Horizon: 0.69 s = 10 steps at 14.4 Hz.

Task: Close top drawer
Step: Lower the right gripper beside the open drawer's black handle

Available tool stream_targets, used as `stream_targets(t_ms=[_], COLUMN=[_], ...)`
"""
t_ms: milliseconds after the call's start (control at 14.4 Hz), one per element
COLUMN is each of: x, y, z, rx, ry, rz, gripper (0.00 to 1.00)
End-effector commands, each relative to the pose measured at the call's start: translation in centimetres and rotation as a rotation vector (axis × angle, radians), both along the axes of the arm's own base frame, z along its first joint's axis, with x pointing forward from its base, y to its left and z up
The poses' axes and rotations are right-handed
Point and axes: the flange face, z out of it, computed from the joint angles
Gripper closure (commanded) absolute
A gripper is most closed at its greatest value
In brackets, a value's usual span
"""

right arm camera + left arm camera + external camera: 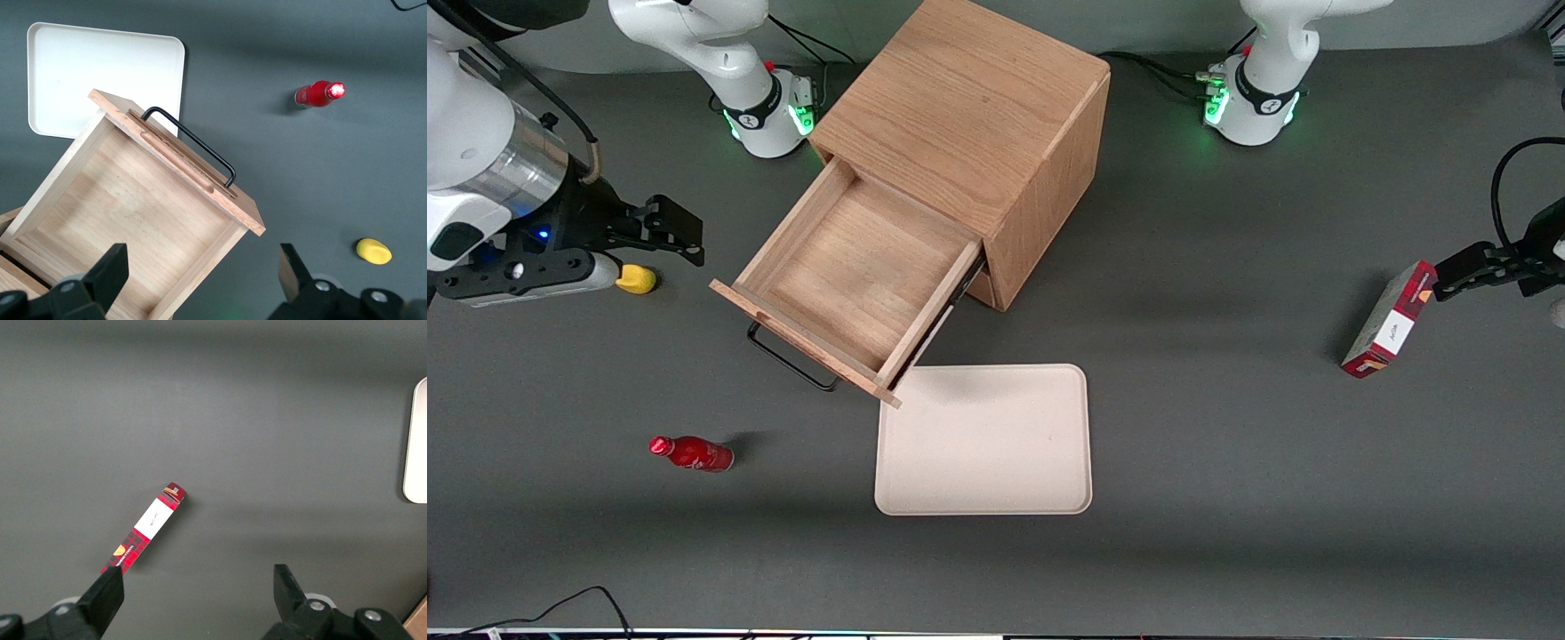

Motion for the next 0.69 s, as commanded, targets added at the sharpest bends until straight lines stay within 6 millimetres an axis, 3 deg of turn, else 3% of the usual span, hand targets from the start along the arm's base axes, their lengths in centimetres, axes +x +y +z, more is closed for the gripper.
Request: stream_targets(t_ms=[0, 139, 624], x=[-0.3, 0.2, 1.2], y=[0.9, 0.9, 0.3], z=[1.1, 0.2, -1.4], rx=[0.011, 0.028, 0.047], ry=[-0.007, 0.011, 0.013], rz=[0.022, 0.059, 0.701], gripper=[0.00, 0.00, 0.00])
